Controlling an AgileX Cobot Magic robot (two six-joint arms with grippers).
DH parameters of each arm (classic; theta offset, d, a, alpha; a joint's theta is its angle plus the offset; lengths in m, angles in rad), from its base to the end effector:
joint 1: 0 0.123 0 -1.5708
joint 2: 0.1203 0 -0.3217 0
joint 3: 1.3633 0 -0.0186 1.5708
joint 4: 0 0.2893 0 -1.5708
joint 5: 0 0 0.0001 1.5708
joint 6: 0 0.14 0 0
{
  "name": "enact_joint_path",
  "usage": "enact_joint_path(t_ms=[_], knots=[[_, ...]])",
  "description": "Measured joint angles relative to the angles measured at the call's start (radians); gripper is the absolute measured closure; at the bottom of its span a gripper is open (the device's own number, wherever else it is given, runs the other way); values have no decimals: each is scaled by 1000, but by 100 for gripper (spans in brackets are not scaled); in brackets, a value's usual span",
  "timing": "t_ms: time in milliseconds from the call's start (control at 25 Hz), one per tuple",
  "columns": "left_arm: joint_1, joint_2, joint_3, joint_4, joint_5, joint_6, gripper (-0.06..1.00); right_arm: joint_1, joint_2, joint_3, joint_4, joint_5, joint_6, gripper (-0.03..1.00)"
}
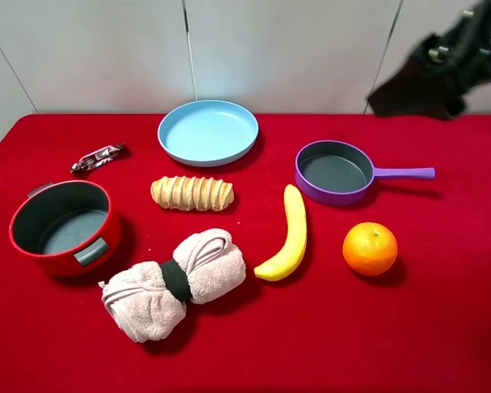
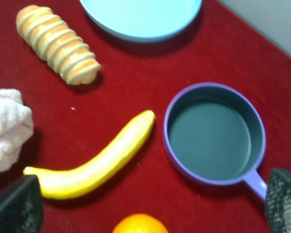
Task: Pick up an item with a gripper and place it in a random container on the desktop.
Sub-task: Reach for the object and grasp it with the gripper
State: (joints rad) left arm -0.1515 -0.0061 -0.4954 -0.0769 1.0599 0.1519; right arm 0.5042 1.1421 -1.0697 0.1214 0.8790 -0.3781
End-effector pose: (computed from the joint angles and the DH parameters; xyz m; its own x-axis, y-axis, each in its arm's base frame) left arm 0.0333 -0.0146 0.2724 -0.4208 0.1793 -0.8892 0.2593 0.9631 0.0715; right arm 0.2407 0.1477 0.3466 -0.4760 -0.5992 -0.6437 -0.7068 0.6962 -0.1254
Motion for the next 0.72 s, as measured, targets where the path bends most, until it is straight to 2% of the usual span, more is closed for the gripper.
enact_joint_path(t_ms=[520,720], knots=[[0,0,0,0,0,0,-4,125,278,-202,-32,-4,-61,27],[0,0,0,0,0,0,-4,160,357,-250,-31,-35,-99,27]])
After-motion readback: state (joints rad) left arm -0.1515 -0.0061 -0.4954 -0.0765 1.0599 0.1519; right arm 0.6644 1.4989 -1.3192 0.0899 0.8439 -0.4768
